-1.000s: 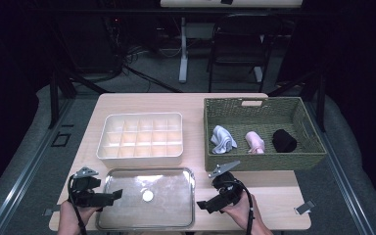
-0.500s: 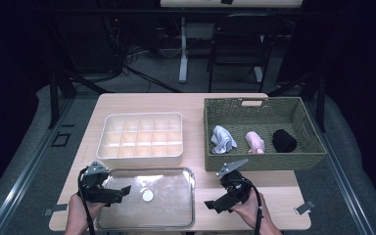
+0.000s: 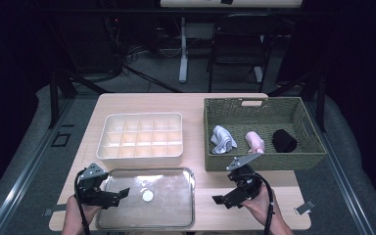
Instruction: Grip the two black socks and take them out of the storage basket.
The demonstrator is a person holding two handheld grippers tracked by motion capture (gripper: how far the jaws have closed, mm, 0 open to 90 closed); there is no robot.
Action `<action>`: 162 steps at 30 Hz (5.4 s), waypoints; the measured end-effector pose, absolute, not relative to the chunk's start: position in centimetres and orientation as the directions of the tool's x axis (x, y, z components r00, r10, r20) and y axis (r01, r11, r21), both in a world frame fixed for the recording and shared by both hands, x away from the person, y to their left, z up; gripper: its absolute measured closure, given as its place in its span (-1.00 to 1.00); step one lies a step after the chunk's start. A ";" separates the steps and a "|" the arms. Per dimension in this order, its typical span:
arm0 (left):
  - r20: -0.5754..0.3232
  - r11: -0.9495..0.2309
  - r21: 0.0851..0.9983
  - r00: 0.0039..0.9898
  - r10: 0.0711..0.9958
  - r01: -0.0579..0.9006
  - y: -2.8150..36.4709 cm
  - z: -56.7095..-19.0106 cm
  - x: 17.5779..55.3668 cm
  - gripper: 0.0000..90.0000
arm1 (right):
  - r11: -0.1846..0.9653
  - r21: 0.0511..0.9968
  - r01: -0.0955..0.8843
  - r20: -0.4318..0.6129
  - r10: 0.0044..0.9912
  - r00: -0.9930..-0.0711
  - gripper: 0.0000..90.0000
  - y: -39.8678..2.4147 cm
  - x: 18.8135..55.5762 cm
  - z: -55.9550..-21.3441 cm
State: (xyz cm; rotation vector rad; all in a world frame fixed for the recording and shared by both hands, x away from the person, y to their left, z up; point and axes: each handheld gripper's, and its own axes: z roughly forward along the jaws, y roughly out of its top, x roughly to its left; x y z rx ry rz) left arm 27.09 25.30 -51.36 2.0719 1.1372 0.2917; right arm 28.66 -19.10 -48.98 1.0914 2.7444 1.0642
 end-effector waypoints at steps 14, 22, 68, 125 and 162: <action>-0.148 -0.344 0.703 0.601 0.785 0.623 25.1 -51.3 26.9 -1.00 | 0.513 0.634 0.579 0.163 0.643 -0.748 -1.00 -21.0 30.6 -44.5; -0.155 -0.347 0.700 0.608 0.779 0.624 25.1 -51.3 27.0 -1.00 | 0.487 0.655 0.577 0.143 0.671 -0.728 -1.00 -22.3 32.5 -43.3; -0.170 -0.357 0.700 0.630 0.758 0.619 24.8 -51.5 27.1 -1.00 | 0.303 0.455 0.837 0.068 0.926 -0.372 -0.81 -36.0 44.2 -44.7; -0.170 -0.369 0.695 0.639 0.750 0.618 24.6 -51.6 27.3 -1.00 | 0.183 0.208 0.961 -0.056 0.983 -0.175 0.62 -37.7 47.8 -48.6; -0.171 -0.378 0.687 0.644 0.746 0.621 24.2 -51.8 27.2 -1.00 | 0.293 0.357 0.887 -0.045 0.954 -0.297 0.63 -34.3 46.5 -41.3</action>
